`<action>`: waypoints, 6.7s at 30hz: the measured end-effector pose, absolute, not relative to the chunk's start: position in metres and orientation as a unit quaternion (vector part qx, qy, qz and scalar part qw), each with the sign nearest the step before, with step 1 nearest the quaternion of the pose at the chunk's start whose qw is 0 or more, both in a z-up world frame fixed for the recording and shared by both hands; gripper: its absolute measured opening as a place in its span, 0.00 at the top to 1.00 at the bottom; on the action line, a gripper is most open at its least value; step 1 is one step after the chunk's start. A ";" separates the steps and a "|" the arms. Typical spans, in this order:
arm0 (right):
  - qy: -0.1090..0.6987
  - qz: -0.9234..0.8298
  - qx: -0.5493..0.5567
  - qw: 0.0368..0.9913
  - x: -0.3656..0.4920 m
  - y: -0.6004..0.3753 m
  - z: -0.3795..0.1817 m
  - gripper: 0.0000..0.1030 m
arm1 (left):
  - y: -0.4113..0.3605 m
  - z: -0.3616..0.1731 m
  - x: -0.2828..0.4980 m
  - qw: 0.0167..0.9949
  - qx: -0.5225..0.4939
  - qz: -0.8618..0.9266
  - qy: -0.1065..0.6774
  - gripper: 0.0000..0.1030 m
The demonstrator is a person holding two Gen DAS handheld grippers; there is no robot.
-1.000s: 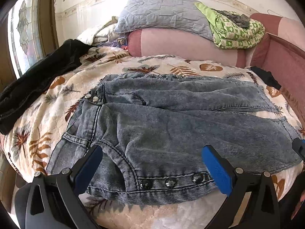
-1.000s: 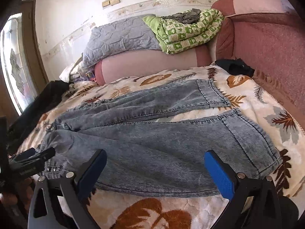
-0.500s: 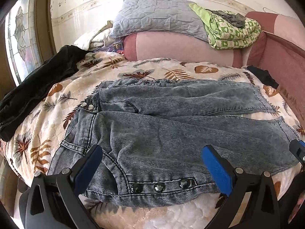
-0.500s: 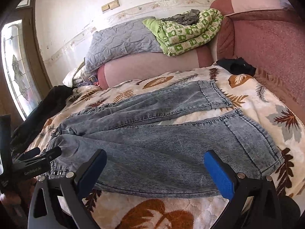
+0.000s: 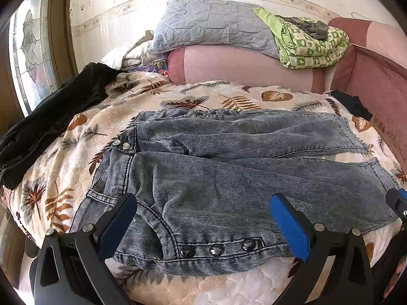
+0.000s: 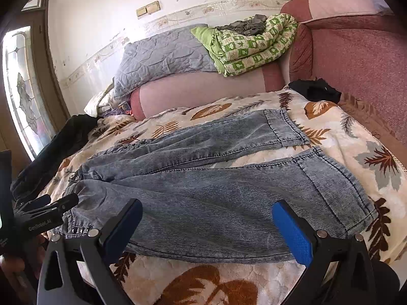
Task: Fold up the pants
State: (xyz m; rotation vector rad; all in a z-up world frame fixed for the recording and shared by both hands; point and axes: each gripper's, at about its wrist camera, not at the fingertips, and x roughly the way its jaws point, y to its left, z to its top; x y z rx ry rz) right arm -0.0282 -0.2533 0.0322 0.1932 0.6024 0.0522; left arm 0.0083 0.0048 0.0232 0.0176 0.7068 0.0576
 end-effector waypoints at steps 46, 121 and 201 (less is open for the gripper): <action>0.303 0.016 0.090 0.948 -0.027 -0.254 0.028 0.00 | 0.021 0.018 0.007 0.932 -0.010 0.044 0.359 0.00; 0.478 -0.097 0.305 0.818 0.009 -0.457 -0.004 0.75 | 0.162 -0.031 0.028 0.834 -0.233 0.116 0.487 0.66; 0.476 -0.094 -0.014 0.875 0.168 -0.410 0.026 0.28 | 0.155 0.027 0.081 0.899 -0.051 0.092 0.425 0.28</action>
